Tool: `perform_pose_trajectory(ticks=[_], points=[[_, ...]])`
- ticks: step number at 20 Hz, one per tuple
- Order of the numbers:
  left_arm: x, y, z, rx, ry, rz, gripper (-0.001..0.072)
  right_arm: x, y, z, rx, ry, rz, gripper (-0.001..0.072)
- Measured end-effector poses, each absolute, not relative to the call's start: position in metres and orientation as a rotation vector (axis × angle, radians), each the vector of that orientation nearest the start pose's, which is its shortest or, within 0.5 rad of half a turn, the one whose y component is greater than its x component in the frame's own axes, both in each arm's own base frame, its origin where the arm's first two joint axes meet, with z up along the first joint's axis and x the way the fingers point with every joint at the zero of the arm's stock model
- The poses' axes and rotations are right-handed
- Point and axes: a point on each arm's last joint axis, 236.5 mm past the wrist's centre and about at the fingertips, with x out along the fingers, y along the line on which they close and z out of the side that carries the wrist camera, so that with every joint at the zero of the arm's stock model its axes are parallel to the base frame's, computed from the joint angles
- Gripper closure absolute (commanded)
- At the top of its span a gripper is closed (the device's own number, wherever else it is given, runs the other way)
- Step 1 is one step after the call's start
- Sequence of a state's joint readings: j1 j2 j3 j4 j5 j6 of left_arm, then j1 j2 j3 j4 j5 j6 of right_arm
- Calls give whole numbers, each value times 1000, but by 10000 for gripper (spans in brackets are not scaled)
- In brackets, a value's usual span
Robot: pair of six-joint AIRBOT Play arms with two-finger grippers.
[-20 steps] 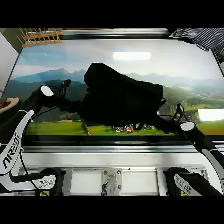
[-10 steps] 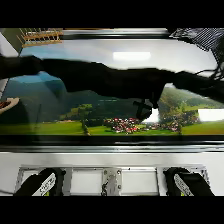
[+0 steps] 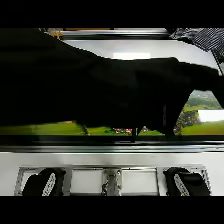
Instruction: Fold the clothes and pants, and hang the long-sleeved shirts on hangers.
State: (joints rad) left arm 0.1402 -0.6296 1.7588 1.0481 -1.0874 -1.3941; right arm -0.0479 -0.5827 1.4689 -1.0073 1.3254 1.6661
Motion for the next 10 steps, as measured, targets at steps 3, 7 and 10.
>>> perform_pose_trajectory(ticks=[3, 7, 10], points=[[218, -74, 522, -86, -110, -320, 703, 207, 115, 354, 401, 539, 433, 692], [303, -74, 480, -168, 60, -361, 704, 220, 114, 305, 458, 782, 393, 691], [390, -86, 409, -234, 271, -408, 704, 252, 105, 252, 481, 977, 326, 691]])
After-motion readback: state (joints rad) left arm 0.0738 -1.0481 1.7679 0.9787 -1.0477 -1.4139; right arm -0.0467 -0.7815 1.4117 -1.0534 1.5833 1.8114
